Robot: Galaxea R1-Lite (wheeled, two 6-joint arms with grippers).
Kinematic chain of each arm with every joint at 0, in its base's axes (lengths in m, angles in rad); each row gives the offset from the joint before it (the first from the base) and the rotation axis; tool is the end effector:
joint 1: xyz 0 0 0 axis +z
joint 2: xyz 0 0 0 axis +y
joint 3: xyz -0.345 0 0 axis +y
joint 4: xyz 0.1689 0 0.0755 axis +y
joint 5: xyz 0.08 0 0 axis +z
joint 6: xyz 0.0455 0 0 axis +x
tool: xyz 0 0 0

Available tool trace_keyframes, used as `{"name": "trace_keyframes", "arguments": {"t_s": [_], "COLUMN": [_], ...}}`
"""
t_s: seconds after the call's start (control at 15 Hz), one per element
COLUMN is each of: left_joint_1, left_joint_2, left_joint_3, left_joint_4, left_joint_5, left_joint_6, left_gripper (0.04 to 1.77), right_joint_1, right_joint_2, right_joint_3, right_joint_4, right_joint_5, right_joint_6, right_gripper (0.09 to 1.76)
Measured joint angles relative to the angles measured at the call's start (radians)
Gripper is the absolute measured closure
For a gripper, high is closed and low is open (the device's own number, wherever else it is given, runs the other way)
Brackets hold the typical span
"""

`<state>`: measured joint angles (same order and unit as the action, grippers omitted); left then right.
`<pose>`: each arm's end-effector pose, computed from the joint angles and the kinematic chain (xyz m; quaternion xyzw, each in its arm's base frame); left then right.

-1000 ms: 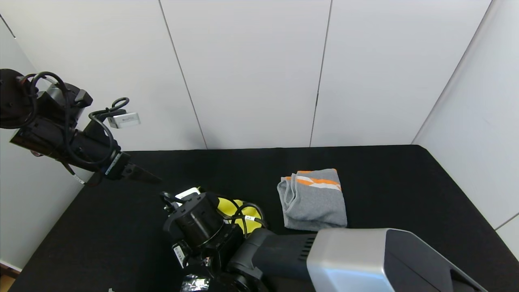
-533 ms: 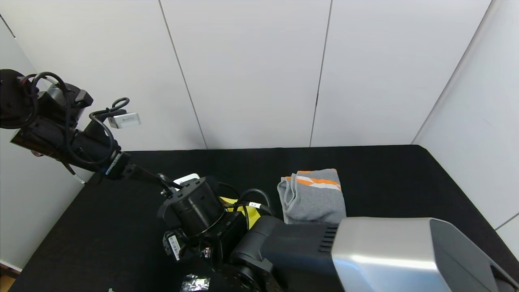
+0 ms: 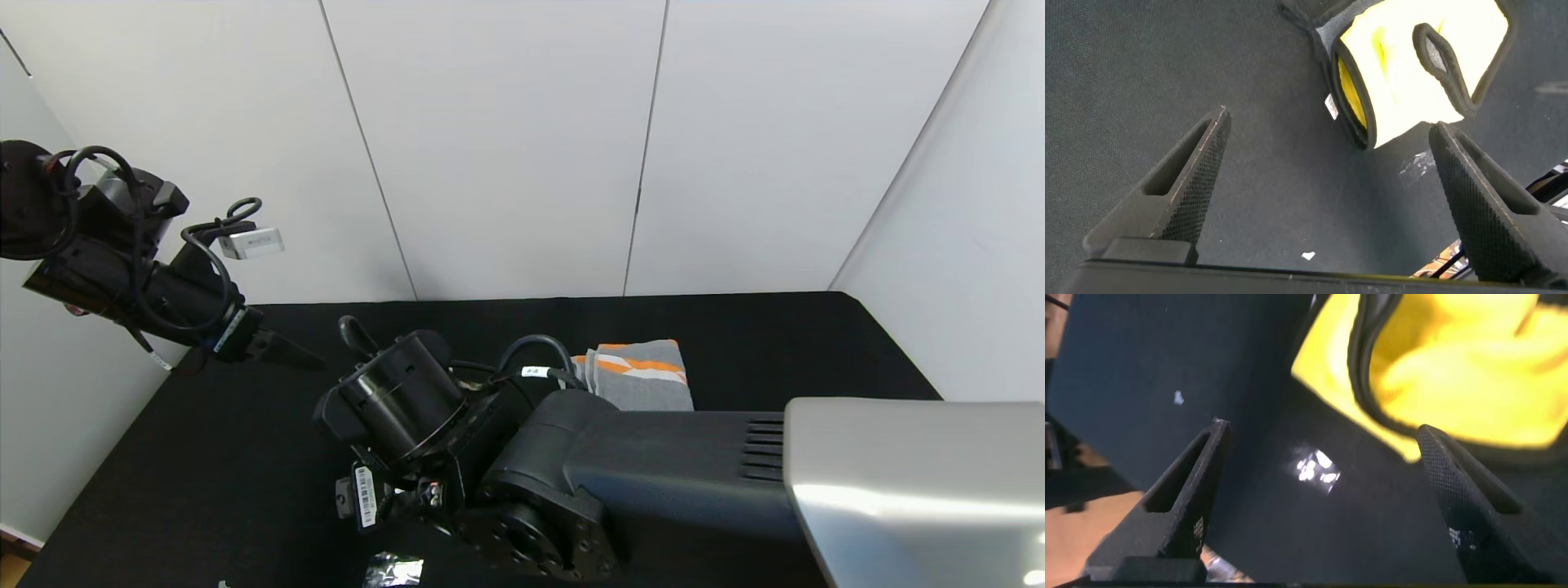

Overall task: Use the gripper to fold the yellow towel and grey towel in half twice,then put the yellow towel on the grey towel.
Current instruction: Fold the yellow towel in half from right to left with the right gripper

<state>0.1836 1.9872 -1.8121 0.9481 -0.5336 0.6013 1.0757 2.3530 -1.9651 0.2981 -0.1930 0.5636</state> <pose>0.3686 0.0449 0.2530 0.0683 0.4327 -0.2884 0.8514 0.2569 0.4574 0.1718 0.0453 0.3721 0.3111 0.8733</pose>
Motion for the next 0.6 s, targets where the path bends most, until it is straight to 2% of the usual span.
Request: {"name": "trace_keyframes", "arguments": {"t_s": [0.33,0.6], "left_joint_1": [-0.001,-0.001], "left_joint_2": [0.0,0.0], "left_joint_3": [0.001,0.001], "left_joint_4": [0.0,0.0], "left_joint_5": [0.0,0.0], "left_joint_6": [0.0,0.0], "left_gripper": [0.09,0.09], "right_joint_1": [-0.007,-0.018], "right_joint_2": [0.0,0.02], "right_joint_3": [0.0,0.013], "right_joint_4": [0.109,0.151], "right_joint_5": [0.02,0.079], "right_joint_6": [0.201,0.298], "right_gripper": [0.17,0.16]}}
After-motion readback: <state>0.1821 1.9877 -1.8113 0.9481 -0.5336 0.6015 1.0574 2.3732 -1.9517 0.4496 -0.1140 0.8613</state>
